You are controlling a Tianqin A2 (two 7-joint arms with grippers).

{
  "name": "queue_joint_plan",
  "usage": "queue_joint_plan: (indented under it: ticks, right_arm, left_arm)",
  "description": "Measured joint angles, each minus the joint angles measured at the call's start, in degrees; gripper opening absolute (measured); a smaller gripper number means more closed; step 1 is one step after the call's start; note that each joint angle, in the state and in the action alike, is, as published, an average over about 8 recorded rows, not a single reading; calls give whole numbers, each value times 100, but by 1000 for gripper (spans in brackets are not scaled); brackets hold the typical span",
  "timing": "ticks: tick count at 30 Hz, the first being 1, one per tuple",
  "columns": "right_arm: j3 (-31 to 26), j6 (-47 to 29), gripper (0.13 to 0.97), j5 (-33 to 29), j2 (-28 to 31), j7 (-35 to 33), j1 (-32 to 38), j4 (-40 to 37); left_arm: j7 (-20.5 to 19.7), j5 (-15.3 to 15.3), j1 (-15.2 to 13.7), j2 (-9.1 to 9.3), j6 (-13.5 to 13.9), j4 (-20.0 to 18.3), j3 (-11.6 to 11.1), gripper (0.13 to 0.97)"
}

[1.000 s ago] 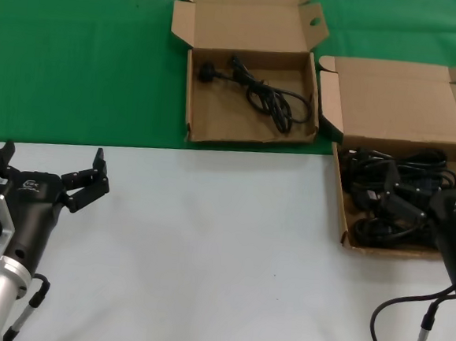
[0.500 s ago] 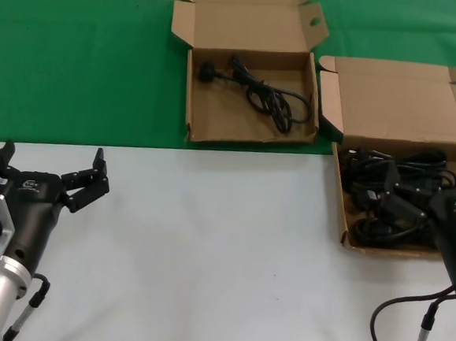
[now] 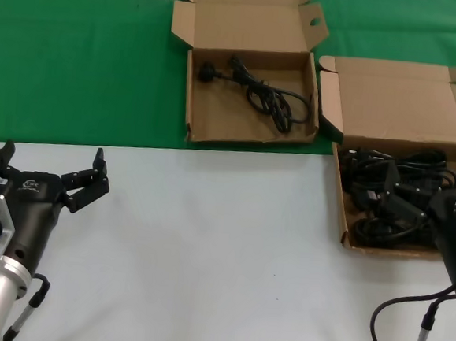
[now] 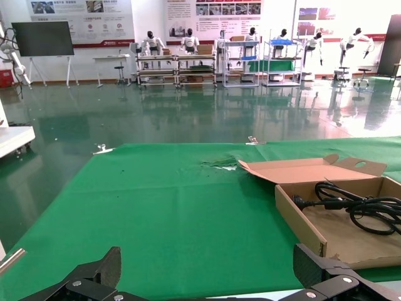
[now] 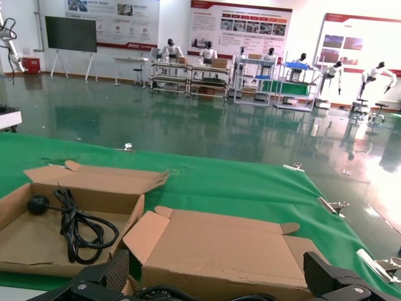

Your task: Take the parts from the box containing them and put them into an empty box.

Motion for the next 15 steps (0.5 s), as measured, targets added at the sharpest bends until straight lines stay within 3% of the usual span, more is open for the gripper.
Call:
queue_joint_plan:
  ticks: [15]
  right_arm:
    - [0, 0, 966, 0, 0, 0, 0, 0]
  left_arm:
    - [0, 0, 0, 0, 0, 0, 0, 966]
